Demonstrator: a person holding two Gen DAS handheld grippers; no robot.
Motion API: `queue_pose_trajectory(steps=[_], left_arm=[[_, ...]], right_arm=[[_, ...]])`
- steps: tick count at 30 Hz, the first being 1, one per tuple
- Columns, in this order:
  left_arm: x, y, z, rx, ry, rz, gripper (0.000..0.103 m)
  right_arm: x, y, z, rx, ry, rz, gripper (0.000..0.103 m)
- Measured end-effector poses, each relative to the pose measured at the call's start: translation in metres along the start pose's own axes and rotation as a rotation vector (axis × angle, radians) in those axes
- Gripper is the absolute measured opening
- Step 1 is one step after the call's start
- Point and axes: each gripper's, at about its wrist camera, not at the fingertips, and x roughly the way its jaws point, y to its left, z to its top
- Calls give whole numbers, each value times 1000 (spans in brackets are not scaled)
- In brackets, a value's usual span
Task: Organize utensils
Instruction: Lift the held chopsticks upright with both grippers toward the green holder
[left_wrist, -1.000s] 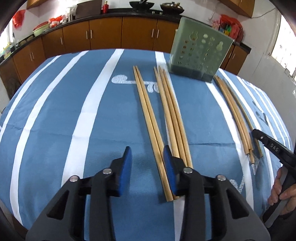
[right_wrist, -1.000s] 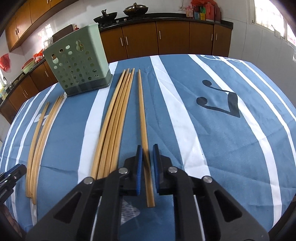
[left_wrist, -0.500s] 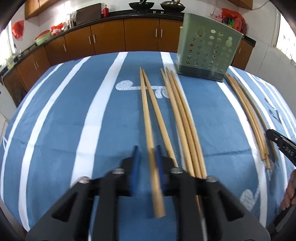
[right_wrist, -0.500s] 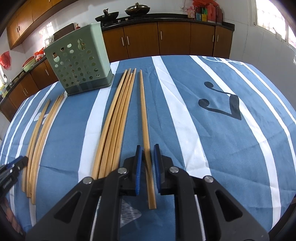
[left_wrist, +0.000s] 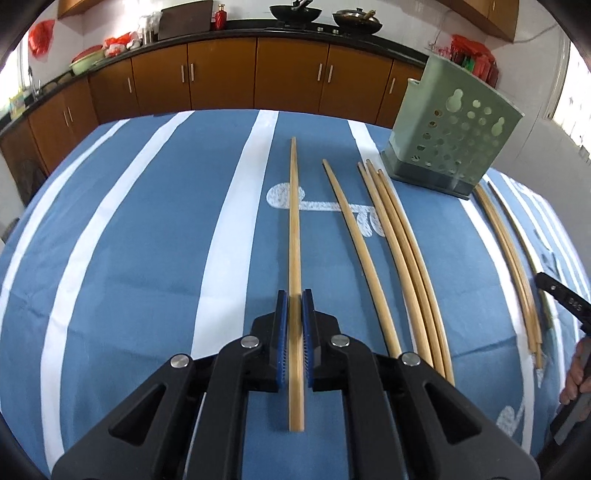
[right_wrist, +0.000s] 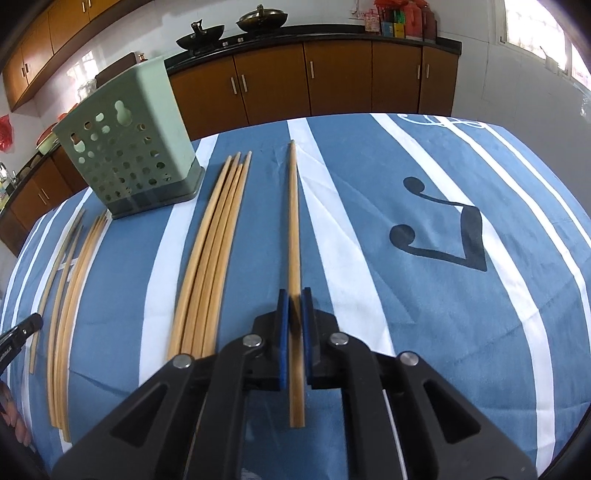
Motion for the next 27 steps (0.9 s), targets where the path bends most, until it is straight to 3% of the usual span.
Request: queue_pose_trajectory(steps=[15, 21, 27], left_arm=[[-17, -2, -25, 5, -12, 1, 9], [-20, -3, -31, 13, -25, 10, 9], [-33, -2, -27, 16, -48, 8, 8]], right_arm=[[-14, 0, -18, -20, 1, 6, 17], [-16, -2, -21, -29, -6, 6, 8], [-36, -4, -16, -29, -75, 22, 8]])
